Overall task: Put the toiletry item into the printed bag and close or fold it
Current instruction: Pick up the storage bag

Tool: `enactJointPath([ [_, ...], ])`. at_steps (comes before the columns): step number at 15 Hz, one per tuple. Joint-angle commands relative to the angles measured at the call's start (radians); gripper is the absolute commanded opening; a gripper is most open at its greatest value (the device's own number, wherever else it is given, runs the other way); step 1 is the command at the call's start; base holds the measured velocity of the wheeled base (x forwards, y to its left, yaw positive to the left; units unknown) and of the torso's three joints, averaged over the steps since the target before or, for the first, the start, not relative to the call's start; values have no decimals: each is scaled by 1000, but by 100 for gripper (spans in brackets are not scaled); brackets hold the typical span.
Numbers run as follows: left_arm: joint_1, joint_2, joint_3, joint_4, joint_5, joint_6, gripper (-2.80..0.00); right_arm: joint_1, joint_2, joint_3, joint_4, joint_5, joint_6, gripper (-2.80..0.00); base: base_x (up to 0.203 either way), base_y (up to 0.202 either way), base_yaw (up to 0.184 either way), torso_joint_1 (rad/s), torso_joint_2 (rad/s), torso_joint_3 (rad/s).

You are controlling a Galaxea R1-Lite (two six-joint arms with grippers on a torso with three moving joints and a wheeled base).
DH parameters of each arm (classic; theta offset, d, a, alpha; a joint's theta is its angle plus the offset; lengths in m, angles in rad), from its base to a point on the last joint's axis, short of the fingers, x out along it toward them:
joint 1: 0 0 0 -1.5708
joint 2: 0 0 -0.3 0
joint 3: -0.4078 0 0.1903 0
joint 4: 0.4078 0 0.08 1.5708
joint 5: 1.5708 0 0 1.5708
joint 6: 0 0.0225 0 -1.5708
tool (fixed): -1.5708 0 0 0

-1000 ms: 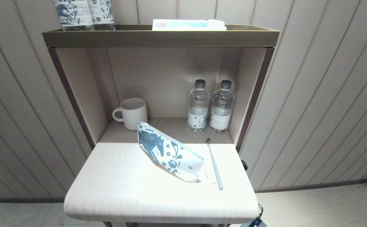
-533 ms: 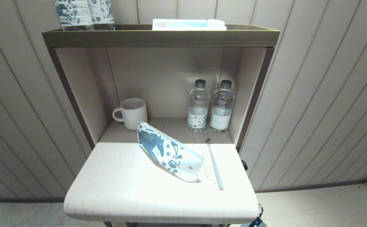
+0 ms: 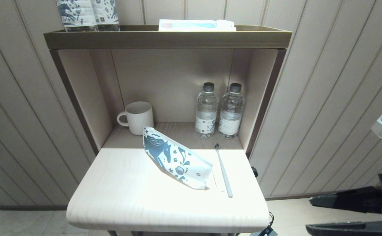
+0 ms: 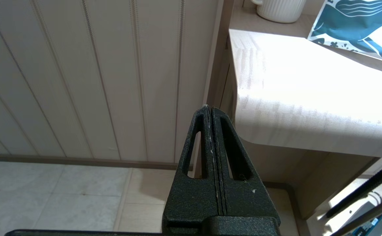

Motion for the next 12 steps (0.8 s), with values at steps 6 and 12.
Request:
enactJointPath([
  [6,0,0,0,4,1,1,-280,26,326,-95,-47,-118,-128,0,0,0,0,0,0,0],
  [12,0,0,-3,12,2,4,-280,47,533,-99,-325,-151,-142,0,0,0,0,0,0,0],
])
